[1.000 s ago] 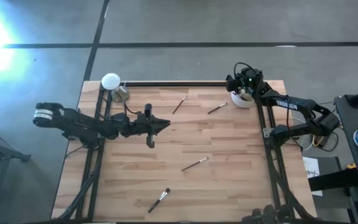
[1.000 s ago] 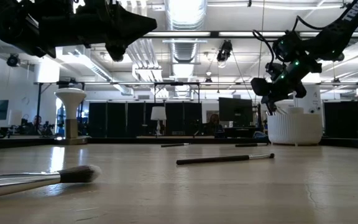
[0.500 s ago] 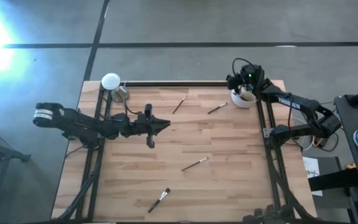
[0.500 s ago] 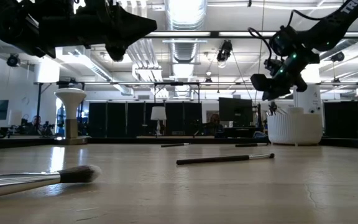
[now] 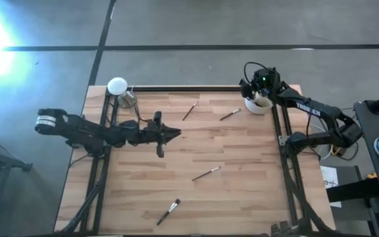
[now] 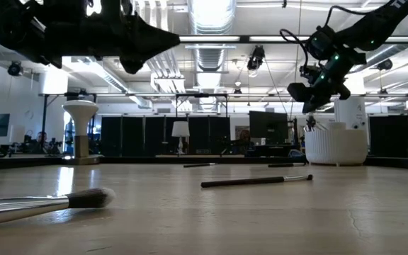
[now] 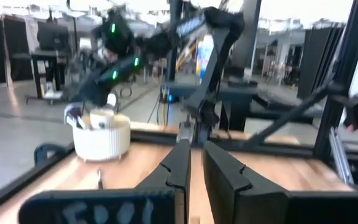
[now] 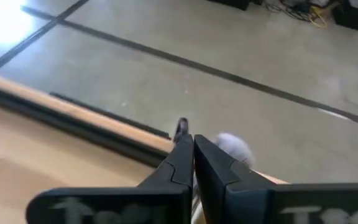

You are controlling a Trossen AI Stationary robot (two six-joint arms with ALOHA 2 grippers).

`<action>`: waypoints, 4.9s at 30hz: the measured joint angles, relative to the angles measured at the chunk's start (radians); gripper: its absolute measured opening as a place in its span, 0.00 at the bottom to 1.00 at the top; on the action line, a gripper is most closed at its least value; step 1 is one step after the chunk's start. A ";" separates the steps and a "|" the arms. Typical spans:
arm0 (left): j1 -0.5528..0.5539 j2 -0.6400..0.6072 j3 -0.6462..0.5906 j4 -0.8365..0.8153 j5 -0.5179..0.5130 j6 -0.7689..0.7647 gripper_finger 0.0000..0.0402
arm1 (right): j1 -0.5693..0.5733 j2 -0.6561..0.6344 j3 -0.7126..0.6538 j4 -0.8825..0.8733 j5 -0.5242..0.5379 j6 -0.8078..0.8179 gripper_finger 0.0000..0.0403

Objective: Put items in baskets/containers
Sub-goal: Put the black powder brush into the white organizer

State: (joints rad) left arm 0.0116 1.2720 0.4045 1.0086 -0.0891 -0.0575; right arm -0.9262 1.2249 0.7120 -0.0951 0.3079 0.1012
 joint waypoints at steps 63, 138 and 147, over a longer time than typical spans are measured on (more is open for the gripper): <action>-0.580 0.744 1.035 -1.681 -0.059 -0.841 0.35 | 0.606 -0.378 -0.243 0.241 0.137 -0.022 0.02; -0.044 -0.007 0.010 -0.074 -0.221 0.220 0.00 | 0.733 0.499 0.115 0.852 -0.504 0.285 0.43; -0.043 -0.006 0.000 -0.074 -0.276 0.225 0.00 | 0.786 0.527 0.166 0.853 -0.461 0.254 0.47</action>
State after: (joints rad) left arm -0.0319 1.2655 0.4046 0.9345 -0.3649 0.1671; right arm -0.1398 1.7515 0.8782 0.7575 -0.1536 0.3556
